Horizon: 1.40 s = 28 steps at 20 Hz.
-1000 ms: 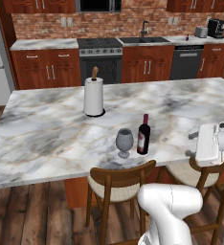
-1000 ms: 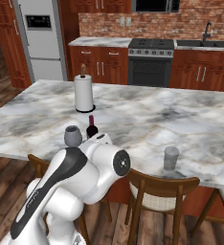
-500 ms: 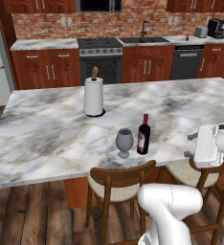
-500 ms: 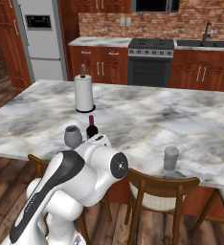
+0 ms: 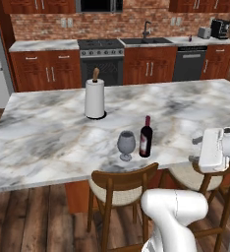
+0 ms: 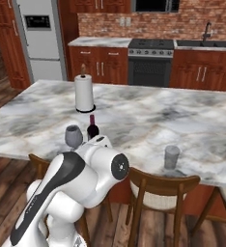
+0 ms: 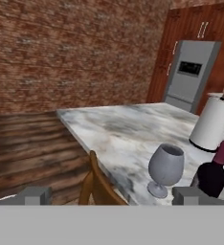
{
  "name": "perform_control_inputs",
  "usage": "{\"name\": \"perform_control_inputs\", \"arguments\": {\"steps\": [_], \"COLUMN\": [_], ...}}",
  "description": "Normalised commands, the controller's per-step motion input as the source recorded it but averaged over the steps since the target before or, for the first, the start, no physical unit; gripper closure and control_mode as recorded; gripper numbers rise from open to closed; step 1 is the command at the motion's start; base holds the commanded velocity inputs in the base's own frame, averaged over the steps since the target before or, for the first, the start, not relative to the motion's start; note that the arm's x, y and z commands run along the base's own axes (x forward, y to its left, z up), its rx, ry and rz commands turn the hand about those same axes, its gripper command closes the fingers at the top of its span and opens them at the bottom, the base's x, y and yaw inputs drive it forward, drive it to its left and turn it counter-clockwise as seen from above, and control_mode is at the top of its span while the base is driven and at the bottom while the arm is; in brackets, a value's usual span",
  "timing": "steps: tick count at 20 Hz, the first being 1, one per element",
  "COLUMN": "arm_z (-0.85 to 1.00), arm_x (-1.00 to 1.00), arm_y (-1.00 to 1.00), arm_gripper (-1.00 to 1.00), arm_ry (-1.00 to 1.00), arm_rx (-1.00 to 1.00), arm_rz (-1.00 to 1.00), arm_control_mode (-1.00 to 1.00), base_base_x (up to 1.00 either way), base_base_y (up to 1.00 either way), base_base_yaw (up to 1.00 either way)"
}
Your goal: There is a wine glass and glass cup on the dining counter. Place the wine bottle next to the wine glass and the juice bottle next to the glass cup.
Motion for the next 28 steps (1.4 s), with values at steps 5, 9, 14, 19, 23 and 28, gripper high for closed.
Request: {"name": "perform_control_inputs", "arguments": {"steps": [5, 9, 14, 19, 23, 28], "arm_z": [0.0, 0.0, 0.0, 0.0, 0.0, 0.0], "arm_x": [0.0, 0.0, 0.0, 0.0, 0.0, 0.0], "arm_y": [0.0, 0.0, 0.0, 0.0, 0.0, 0.0], "arm_gripper": [-1.0, -1.0, -1.0, -1.0, -1.0, -1.0], "arm_ry": [0.0, 0.0, 0.0, 0.0, 0.0, 0.0], "arm_rx": [0.0, 0.0, 0.0, 0.0, 0.0, 0.0], "arm_rz": [0.0, 0.0, 0.0, 0.0, 0.0, 0.0], "arm_control_mode": [1.0, 1.0, 1.0, 1.0, 1.0, 1.0], "base_base_x": [-0.59, -0.55, -0.28, 0.0, 0.0, 0.0], "base_base_y": [-0.07, -0.08, -0.28, -0.59, -0.7, -0.7], "base_base_yaw": [-0.08, -0.08, -0.16, -0.11, -0.07, -0.05]}}
